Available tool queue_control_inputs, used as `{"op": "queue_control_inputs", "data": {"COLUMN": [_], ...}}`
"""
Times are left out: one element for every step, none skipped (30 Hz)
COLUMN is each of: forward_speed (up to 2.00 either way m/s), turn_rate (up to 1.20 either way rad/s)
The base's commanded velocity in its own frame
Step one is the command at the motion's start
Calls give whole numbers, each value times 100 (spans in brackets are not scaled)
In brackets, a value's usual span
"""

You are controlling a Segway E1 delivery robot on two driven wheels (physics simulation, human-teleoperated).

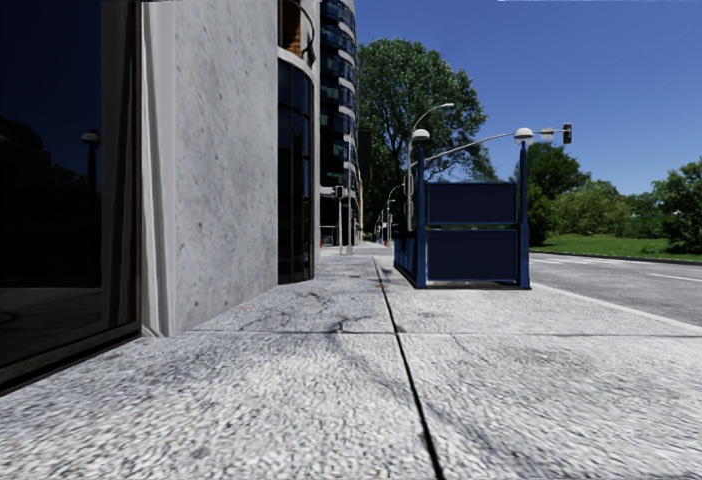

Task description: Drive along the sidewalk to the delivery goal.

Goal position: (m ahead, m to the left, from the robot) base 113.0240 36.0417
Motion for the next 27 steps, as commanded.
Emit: {"op": "queue_control_inputs", "data": {"forward_speed": [192, 192, 192, 192, 192, 192, 192, 192, 192, 192, 192, 192, 192, 192, 192, 192, 192, 192, 192, 192, 192, 192, 192, 192, 192, 192, 192], "turn_rate": [0, 0, 0, 0, 0, 0, 0, 0, 0, 0, 0, 0, 0, 0, 0, 0, 0, 0, -61, -100, -102, -103, -103, -71, -3, 0, 0]}}
